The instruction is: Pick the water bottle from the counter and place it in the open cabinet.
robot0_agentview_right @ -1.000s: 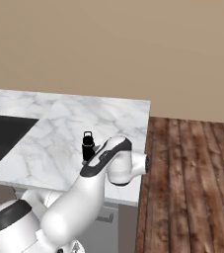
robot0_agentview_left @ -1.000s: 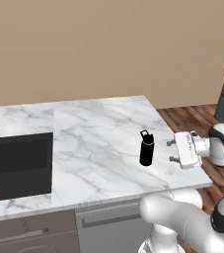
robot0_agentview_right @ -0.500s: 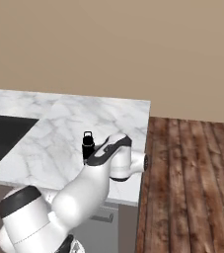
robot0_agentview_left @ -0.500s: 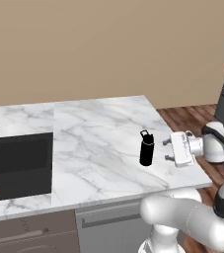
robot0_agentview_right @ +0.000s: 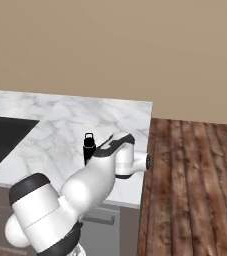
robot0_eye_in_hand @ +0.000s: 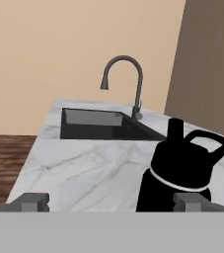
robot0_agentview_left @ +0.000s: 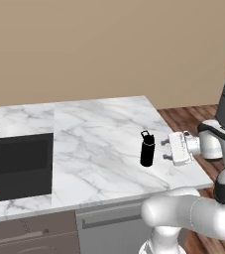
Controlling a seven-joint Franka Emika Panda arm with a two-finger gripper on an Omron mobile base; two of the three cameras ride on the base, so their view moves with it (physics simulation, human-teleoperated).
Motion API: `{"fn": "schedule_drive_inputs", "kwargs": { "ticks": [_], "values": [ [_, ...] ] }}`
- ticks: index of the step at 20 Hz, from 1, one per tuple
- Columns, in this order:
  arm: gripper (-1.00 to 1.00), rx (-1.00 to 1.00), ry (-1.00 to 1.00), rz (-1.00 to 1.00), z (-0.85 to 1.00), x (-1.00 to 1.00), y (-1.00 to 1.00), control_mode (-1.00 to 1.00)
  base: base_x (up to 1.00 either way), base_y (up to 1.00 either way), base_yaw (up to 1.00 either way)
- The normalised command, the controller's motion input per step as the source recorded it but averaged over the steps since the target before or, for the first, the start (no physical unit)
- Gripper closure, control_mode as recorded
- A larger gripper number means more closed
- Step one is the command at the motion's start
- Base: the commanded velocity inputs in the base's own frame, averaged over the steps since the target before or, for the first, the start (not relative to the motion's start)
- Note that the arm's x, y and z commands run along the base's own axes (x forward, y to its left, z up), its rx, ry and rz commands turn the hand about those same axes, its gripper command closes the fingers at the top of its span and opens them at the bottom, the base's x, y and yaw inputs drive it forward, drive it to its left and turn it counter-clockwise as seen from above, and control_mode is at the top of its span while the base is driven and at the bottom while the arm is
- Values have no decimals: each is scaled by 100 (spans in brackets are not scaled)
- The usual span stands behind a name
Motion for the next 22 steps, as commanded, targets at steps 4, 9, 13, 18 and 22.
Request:
{"fn": "schedule_drive_inputs", "kwargs": {
  "ticks": [4, 9, 13, 18, 22],
  "values": [
    [-100, 0, 2, 0, -12, 15, 2, -100, 0, 0, 0],
    [-100, 0, 0, -1, -17, 18, 5, -100, 0, 0, 0],
    [-100, 0, 0, -1, -19, 21, 7, -100, 0, 0, 0],
    [-100, 0, 0, 0, -11, 16, 1, -100, 0, 0, 0],
    [-100, 0, 0, -1, -7, 17, 0, -100, 0, 0, 0]
  ]
}}
